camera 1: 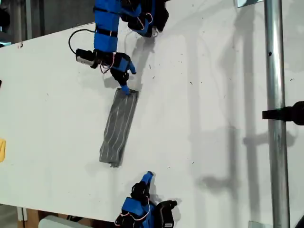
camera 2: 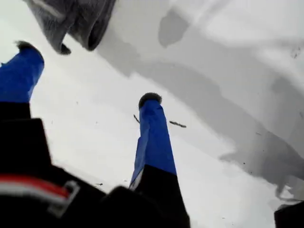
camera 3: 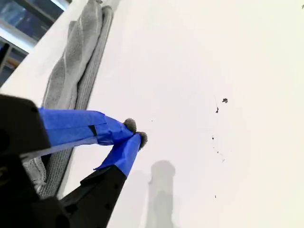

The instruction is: Grasp corners of a towel and fold twice.

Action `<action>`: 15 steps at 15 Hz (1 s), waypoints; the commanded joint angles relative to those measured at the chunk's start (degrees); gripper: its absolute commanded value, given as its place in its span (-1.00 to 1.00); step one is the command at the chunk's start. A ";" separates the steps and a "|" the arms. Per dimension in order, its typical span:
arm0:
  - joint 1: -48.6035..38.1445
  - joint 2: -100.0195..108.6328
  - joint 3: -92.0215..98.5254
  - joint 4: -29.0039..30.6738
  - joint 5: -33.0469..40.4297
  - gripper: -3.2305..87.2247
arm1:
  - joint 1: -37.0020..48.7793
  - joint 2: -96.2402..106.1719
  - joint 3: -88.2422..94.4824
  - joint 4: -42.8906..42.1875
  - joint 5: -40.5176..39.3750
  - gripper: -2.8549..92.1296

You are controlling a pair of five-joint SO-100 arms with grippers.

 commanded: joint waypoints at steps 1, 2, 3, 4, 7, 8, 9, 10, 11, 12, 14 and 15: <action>1.85 0.35 0.09 1.23 -1.14 -0.99 | 2.81 -17.67 -14.50 -1.76 -0.88 -0.04; 2.02 0.35 0.00 1.49 -1.14 -0.99 | 2.99 -24.87 -20.13 -1.85 -0.97 -0.03; 2.20 0.35 -0.09 2.20 -1.49 -0.99 | 3.08 -30.85 -25.84 -1.67 -1.58 -0.03; 2.46 0.35 -0.09 2.72 -1.67 -0.99 | 3.25 -35.77 -31.29 -1.76 -2.46 -0.03; 2.55 0.35 -0.35 3.60 -1.58 -0.99 | 3.60 -44.56 -44.47 -1.67 -7.03 -0.37; 2.55 0.35 -0.35 3.60 -1.58 -0.99 | 4.39 -44.65 -44.38 -4.04 -7.12 -0.90; 2.55 0.35 -0.35 3.60 -1.58 -0.99 | 5.01 -44.65 -44.21 -5.62 -9.32 -0.94; 2.46 0.35 -0.35 3.52 -1.58 -0.99 | 5.71 -44.47 -43.77 -5.98 -10.11 -0.94; 2.29 0.35 -0.35 3.52 -1.41 -0.99 | 6.15 -42.19 -41.04 -7.03 -10.63 -0.94; 2.29 0.35 -0.35 3.52 -1.41 -0.99 | 6.50 -37.18 -35.07 -10.11 -12.22 -0.94; 1.93 0.35 -0.18 3.16 -1.14 -0.99 | 6.59 -20.21 -18.11 -13.36 -13.18 -0.94; 1.58 0.35 -0.09 2.90 -0.70 -0.99 | 6.15 -10.28 -10.99 -9.05 -12.57 -0.94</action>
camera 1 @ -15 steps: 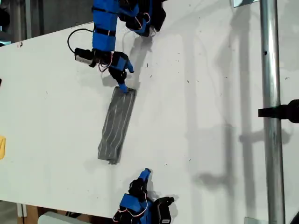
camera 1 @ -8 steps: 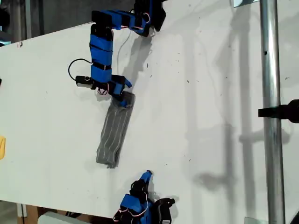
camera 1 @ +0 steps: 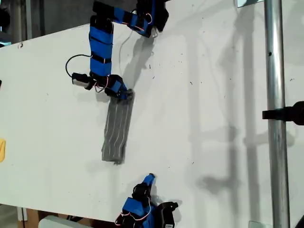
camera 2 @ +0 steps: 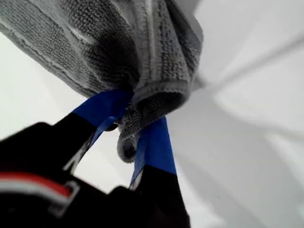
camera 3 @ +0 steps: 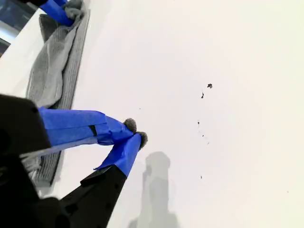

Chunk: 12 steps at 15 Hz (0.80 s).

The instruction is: Grasp corners of a towel and fold twice.

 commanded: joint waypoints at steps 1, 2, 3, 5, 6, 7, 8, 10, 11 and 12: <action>-0.35 0.35 -0.18 -1.14 1.05 -0.99 | -1.23 27.16 13.45 10.02 1.58 -0.94; -0.53 0.35 -0.26 -1.67 1.67 -0.99 | -2.81 39.29 18.37 18.54 3.87 -0.94; -0.70 0.35 -0.26 -2.20 2.11 -0.99 | -3.96 50.63 21.45 28.04 6.06 -0.94; -0.97 0.35 -0.09 -2.90 2.46 -0.99 | -6.15 65.30 19.42 43.95 9.49 -0.94; -0.79 0.35 -0.09 -3.25 2.55 -0.99 | -6.68 66.45 15.82 45.53 9.93 -0.94; -0.79 0.35 -0.09 -3.69 2.55 -0.99 | -6.50 62.49 12.39 40.69 8.61 -0.94; -0.70 0.35 0.09 -4.31 2.81 -0.99 | -5.19 54.93 10.72 30.59 5.63 -0.94; -0.88 0.35 0.26 -4.83 4.04 -0.99 | -3.87 36.21 4.39 10.55 2.20 -0.94; -0.88 0.35 0.88 -4.83 4.04 -0.99 | -3.43 27.51 0.09 3.60 1.85 -0.95; -0.88 0.35 1.05 -3.96 3.08 -0.99 | -2.99 19.95 -3.25 -3.43 1.23 -0.84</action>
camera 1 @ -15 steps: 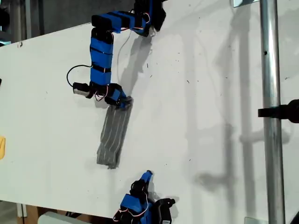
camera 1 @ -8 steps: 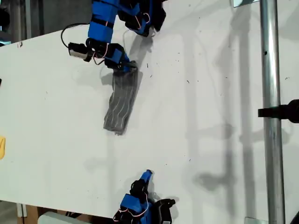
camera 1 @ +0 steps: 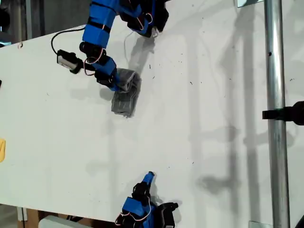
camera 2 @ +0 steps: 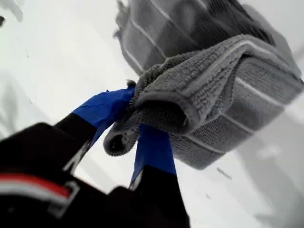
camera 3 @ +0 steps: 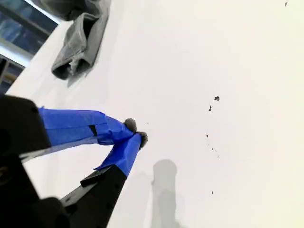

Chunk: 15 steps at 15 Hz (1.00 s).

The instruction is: Grasp corners of a towel and fold twice.

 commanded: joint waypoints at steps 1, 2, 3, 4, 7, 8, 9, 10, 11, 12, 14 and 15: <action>-0.88 0.35 0.70 0.26 -1.32 -0.99 | 0.26 -13.45 -13.01 -12.92 -2.72 -0.49; -0.97 0.35 0.70 1.76 -3.43 -0.98 | -0.97 -14.59 -19.25 -13.97 -5.36 -0.38; -1.76 0.35 0.70 4.22 -6.50 -0.98 | -1.58 -13.36 -22.85 -14.41 -7.38 -0.44; -2.55 0.35 0.70 4.48 -6.68 -0.98 | -1.23 -9.49 -22.59 -12.48 -7.65 -0.54; -2.81 0.35 0.70 4.48 -8.00 -0.98 | 1.85 11.78 0.70 -11.95 -7.12 -0.63; -2.81 0.35 0.70 4.57 -7.56 -0.98 | 1.85 20.21 10.90 -12.13 -6.68 -0.70; -2.81 0.35 0.70 4.57 -3.25 -0.98 | 1.23 29.62 21.09 -12.04 -6.15 -0.82; -2.81 0.35 0.70 4.57 7.56 -0.98 | -0.35 40.34 29.97 -11.07 -6.15 -0.95; -2.81 0.35 0.70 4.57 23.64 -0.98 | -2.37 49.75 36.65 -7.47 -4.04 -0.95; -2.55 0.35 0.70 4.04 34.28 -0.98 | -4.75 55.28 40.69 -2.99 -2.37 -0.95; -2.55 0.35 0.79 4.39 31.90 -0.98 | -9.76 61.08 46.05 0.79 -0.70 -0.95; -2.55 0.35 0.79 4.39 31.90 -0.98 | -11.34 65.21 49.83 3.52 1.58 -0.95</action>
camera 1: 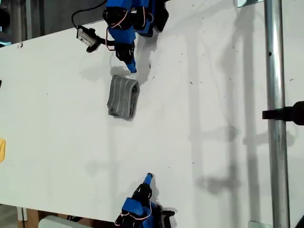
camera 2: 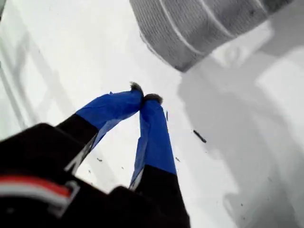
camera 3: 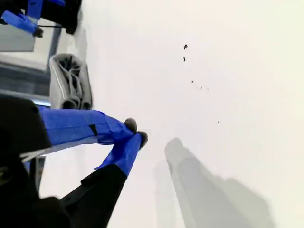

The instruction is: Grasp corners of a towel and fold twice.

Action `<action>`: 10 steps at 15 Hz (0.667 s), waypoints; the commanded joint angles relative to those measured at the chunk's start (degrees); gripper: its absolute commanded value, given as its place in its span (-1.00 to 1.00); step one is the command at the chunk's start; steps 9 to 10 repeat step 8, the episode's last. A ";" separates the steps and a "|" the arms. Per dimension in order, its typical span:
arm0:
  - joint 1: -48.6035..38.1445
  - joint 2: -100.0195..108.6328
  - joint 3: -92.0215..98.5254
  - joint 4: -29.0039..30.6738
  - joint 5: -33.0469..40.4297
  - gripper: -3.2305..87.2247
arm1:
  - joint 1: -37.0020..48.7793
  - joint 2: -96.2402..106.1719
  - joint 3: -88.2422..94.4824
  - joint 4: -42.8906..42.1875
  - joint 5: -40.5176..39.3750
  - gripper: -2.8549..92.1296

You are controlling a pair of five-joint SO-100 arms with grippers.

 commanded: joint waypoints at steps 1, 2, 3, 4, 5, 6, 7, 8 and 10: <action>-0.44 0.35 0.44 0.18 0.70 -0.98 | -2.90 14.24 7.12 7.82 5.54 -0.95; -0.44 0.35 0.44 0.18 0.62 -0.98 | -3.78 21.01 9.93 15.29 9.67 -0.95; -0.44 0.35 0.44 0.26 0.62 -0.98 | -4.83 20.65 10.37 15.47 9.93 -0.87; -0.53 0.35 0.44 0.26 0.53 -0.98 | -6.06 21.01 9.49 17.58 12.83 -0.88; -0.62 0.35 0.44 0.26 0.53 -0.98 | -5.98 21.01 9.58 18.11 13.18 -0.87; -0.62 0.35 0.44 0.26 0.53 -0.98 | -4.31 21.01 9.76 17.84 14.50 -0.85; -0.62 0.35 0.44 0.26 0.53 -0.98 | -1.41 21.01 9.49 18.11 12.74 -0.85; -0.70 0.35 0.44 0.26 0.53 -0.98 | 1.05 21.01 9.67 18.02 12.74 -0.85; -0.70 0.35 0.44 0.26 0.53 -0.98 | 1.05 21.01 9.67 18.02 12.74 -0.85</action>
